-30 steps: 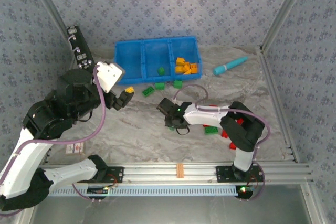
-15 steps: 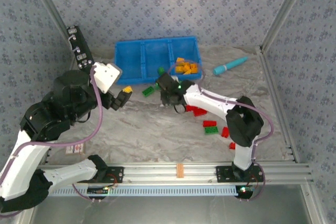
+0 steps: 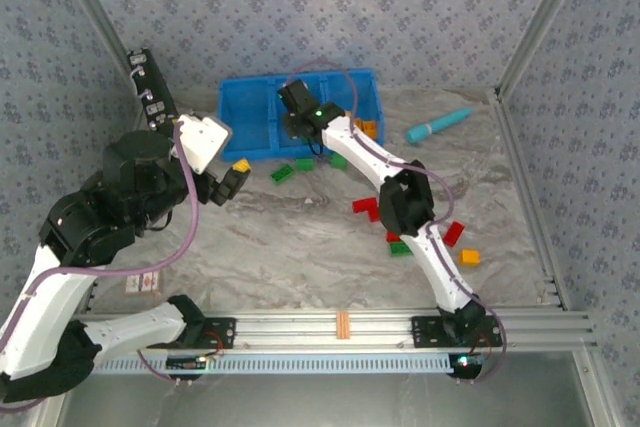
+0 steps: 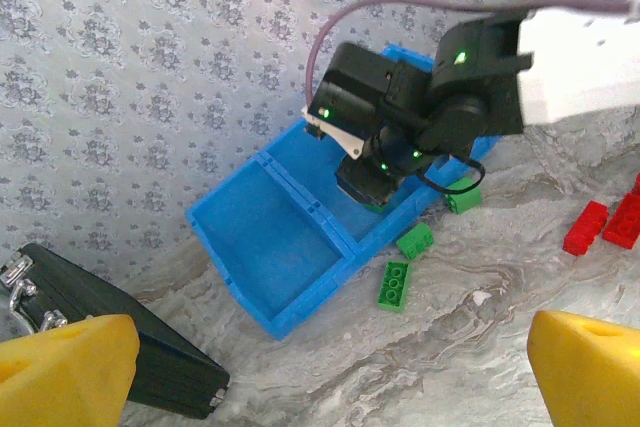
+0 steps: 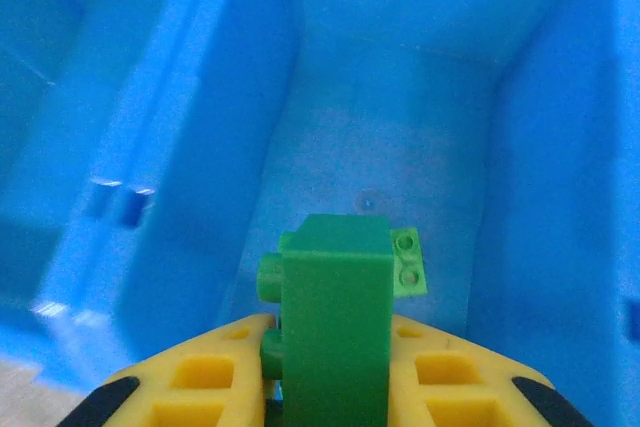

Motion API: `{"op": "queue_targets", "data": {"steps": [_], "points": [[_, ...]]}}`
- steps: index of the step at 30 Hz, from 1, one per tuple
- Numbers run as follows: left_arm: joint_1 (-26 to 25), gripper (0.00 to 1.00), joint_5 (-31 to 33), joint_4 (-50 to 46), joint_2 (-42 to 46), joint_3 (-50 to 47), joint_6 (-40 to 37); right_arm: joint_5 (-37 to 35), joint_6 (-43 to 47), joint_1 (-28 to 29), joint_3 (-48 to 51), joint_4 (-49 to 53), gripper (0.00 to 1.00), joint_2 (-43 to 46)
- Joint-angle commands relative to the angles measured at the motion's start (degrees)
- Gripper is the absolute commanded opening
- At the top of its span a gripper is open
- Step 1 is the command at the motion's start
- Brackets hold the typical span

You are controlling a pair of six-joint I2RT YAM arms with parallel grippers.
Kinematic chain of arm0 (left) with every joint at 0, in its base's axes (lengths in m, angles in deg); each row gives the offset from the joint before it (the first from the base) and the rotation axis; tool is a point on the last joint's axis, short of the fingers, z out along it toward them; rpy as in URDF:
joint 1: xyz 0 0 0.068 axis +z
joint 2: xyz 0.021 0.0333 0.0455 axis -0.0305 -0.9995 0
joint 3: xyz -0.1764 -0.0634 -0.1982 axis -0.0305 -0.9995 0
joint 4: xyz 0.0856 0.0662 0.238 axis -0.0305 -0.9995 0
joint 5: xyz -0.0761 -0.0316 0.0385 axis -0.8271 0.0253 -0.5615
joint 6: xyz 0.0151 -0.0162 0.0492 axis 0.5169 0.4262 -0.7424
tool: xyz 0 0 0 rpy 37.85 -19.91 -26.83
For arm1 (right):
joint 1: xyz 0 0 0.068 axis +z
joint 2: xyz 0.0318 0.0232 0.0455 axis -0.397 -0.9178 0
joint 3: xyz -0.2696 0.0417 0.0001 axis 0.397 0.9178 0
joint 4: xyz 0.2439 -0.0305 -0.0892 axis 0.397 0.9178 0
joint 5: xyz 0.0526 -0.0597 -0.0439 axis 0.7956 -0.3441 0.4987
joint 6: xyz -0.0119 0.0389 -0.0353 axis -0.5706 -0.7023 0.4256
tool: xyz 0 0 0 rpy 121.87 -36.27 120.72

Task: Sort the legos into containers by color
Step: Place the lego in the container, then pick up the lego from the bottom-right of the table.

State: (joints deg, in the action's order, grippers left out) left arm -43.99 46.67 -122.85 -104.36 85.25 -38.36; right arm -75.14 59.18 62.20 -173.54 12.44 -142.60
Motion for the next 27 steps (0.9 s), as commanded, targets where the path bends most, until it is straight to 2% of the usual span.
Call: {"op": "queue_targets", "data": {"steps": [1, 5, 8, 10, 17, 21, 24, 27], "points": [[0.47, 1.00, 1.70, -1.07, 0.07, 2.65, -0.80, 2.04, 2.59, -1.83, -7.56, 4.21, 0.26, -5.00], [0.70, 1.00, 2.05, -0.61, 0.24, 1.46, -1.11, 4.38, 2.19, -2.61, -5.10, 3.01, 0.44, -3.20], [0.66, 1.00, 1.55, -0.14, 0.12, 0.82, -1.13, 4.99, 4.44, -1.92, 3.05, -0.73, 0.60, 3.10], [0.64, 1.00, 1.53, 0.20, 0.07, 0.81, -1.20, 5.49, 5.91, -1.51, 8.15, -2.54, 0.67, 7.40], [0.63, 1.00, -0.04, 0.46, 0.12, 1.75, -0.59, 7.21, 8.63, 0.26, 24.90, -3.17, 0.67, 25.29], [0.56, 1.00, -0.23, 0.49, 0.67, 1.50, -0.26, 3.55, 6.62, 2.58, 36.78, -0.76, 0.66, 37.94], [0.62, 1.00, -0.69, 0.22, 0.94, 1.61, 0.02, -1.79, 2.32, 3.80, 48.76, 2.32, 0.73, 47.95], [0.57, 1.00, -1.44, 0.32, 1.43, 1.25, 0.38, -3.86, -4.17, 3.88, 62.80, 4.30, 0.80, 59.56]]}}
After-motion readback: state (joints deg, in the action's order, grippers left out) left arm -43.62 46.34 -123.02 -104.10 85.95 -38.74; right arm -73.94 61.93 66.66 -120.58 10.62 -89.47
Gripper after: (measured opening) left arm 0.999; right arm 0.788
